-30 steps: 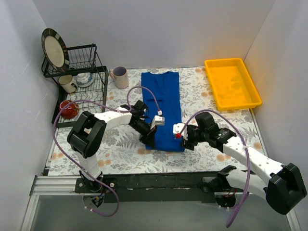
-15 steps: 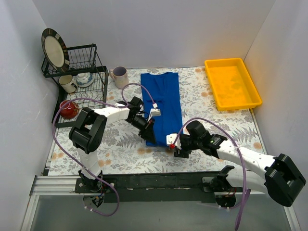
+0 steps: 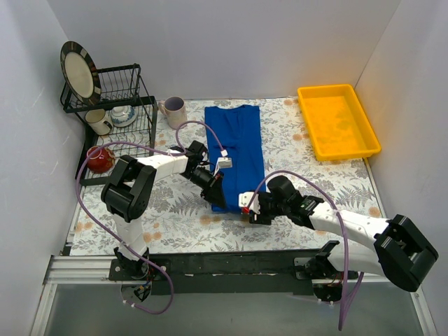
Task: Roll the t-shirts
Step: Roll the T-shirt to the center of the board.
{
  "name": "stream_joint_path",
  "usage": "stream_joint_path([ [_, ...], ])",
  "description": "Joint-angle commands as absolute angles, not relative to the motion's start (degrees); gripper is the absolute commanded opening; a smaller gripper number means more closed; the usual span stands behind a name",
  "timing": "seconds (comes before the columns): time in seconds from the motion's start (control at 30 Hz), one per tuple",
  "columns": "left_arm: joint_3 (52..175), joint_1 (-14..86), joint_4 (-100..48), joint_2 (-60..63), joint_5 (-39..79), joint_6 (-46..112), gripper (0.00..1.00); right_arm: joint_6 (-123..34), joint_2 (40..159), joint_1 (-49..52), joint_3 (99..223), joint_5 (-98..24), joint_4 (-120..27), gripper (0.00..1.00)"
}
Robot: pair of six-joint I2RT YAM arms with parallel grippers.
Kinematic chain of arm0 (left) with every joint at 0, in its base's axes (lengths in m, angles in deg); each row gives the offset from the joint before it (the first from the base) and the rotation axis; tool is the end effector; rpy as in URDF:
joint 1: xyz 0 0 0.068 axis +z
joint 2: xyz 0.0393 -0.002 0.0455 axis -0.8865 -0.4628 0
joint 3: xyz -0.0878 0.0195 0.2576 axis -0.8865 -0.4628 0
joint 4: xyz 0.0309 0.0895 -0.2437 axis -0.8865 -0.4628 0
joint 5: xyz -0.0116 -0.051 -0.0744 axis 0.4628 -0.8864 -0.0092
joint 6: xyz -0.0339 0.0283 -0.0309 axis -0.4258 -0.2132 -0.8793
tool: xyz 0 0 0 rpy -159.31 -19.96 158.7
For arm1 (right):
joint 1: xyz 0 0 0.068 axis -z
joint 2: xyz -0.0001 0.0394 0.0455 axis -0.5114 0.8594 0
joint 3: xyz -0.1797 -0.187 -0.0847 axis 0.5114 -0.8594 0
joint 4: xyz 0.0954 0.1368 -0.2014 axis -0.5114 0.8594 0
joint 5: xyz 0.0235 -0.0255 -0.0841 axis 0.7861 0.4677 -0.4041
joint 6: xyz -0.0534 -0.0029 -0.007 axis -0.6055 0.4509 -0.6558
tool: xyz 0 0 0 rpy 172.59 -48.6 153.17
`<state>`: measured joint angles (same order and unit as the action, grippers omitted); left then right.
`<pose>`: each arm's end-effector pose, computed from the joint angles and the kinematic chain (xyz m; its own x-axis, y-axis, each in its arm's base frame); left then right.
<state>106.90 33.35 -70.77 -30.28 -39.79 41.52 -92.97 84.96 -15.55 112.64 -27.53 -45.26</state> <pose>0.2723 -0.1893 0.1587 -0.8829 0.4677 -0.0417 0.2073 0.3086 -0.9283 0.1471 0.1687 0.1766 0.2248 -0.6896 -0.6885 -0.9293 0.0607 -0.3642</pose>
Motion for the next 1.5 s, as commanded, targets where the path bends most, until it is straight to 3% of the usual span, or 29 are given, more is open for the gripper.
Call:
stream_joint_path([
  [0.0,108.95,33.87,-71.76,-30.42,-41.97,43.45,0.04,-92.1,87.25,-15.92,112.95,-29.08,-49.21,0.52],
  [0.07,109.21,34.13,-71.93,-30.16,-40.92,43.71,0.12,-92.19,87.61,-15.92,112.95,-29.17,-49.3,0.35],
  [0.1,109.21,34.22,-72.02,-29.81,-40.13,43.8,0.2,-91.93,87.79,-15.92,112.95,-29.34,-49.39,0.19],
  [0.13,109.21,34.48,-72.28,-29.37,-39.34,44.32,0.32,-91.58,87.79,-15.92,113.12,-29.78,-49.39,0.12],
  [0.2,108.52,34.66,-72.46,-26.92,-35.66,46.87,0.38,-90.44,87.87,-15.74,113.38,-30.66,-48.87,0.01],
  [0.37,95.72,33.96,-59.57,-11.49,-26.16,46.61,0.65,-87.71,87.26,-15.48,115.93,-26.72,-42.19,0.01],
  [0.53,87.69,31.67,-45.76,-4.33,-19.38,43.38,0.73,-84.99,87.52,-15.3,116.81,-26.35,-41.04,0.01],
  [1.13,78.19,21.13,-32.74,-5.37,-11.83,45.3,0.73,-80.94,88.93,-14.07,117.25,-25.56,-40.86,0.01],
  [1.27,80.64,20.95,-31.33,-9.15,-9.37,42.25,0.63,-81.38,89.28,-13.98,117.25,-24.6,-40.34,0.01],
  [1.37,83.19,21.82,-35.6,-10.56,-9.62,41.25,0.45,-82.78,89.2,-13.98,117.6,-23.02,-38.5,0.01],
  [1.4,83.89,22.26,-37.29,-10.65,-10.67,40.9,0.33,-83.48,89.19,-13.98,117.87,-22.67,-37.53,0.01],
  [1.47,85.04,24.19,-43.06,-10.47,-14.27,40.55,0.27,-85.84,89.19,-13.55,119.79,-21.09,-32.55,0.01],
])
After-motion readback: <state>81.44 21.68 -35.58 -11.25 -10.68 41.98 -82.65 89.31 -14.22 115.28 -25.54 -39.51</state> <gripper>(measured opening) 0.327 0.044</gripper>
